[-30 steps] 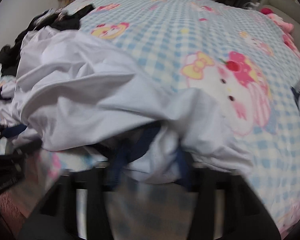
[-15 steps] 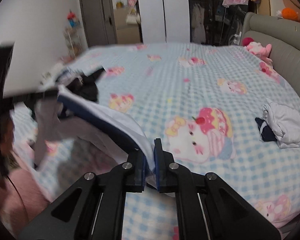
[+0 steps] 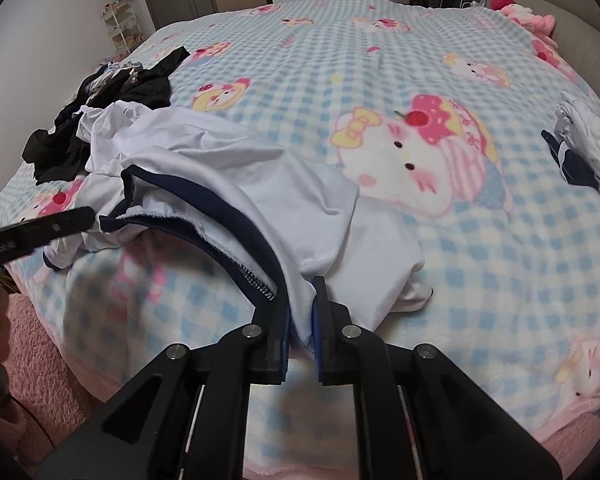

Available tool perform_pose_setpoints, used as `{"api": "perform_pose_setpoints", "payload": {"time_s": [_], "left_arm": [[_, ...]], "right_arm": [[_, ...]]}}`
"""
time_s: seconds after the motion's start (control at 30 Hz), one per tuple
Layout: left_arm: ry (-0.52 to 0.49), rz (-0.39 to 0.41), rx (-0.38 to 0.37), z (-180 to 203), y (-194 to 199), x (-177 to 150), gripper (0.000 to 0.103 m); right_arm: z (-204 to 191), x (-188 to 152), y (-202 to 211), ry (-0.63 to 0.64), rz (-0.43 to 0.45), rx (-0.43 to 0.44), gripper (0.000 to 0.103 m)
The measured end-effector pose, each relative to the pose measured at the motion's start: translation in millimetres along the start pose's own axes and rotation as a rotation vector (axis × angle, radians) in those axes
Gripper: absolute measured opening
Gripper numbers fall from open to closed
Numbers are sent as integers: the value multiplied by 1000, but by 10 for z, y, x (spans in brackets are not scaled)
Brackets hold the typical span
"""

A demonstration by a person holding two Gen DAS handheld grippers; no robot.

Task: Fold clothes
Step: 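Lift the white shirt by its hem with both grippers and shake it out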

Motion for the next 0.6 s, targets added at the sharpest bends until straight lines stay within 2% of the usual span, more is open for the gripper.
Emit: {"api": "perform_pose_setpoints", "payload": {"time_s": [0.03,0.13,0.17,0.2,0.23,0.27,0.33,0.5,0.6], "left_arm": [[9,-7,-10,10,-54,41,48],[-2,-37,-42,103,-248,115,48],[-11,-45,-23,131,-321,114,45],[-5,-75,46,135,-431,96,36],[1,-86,72,119,-443,40,17],[7,-97,98,104,-454,-16,16],[19,-118,149,74,-473,-129,13],[42,-112,142,-28,-166,-495,12],[57,-108,138,-90,18,-715,13]], "right_arm": [[-10,-23,5,-4,-1,4,10],[-20,-62,33,-22,0,16,11],[-23,-68,36,-27,0,16,11],[-25,-72,31,-33,-1,16,11],[-29,-74,19,-35,-2,18,12],[-33,-78,6,-33,-3,12,12],[-39,-95,-20,-27,-7,-7,13],[22,-237,-163,-4,-84,-80,13],[41,-313,-172,1,-110,-34,13]]}}
Point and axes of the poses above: each gripper's, at about its wrist camera, not at the fingertips, and y roughly against the way its jaws point, z to its right, x to its top, the point moved 3 cm from there along -y, roughly the way its jaws point, and after that the axes turned 11 degrees about -z, right-handed, at the moved point
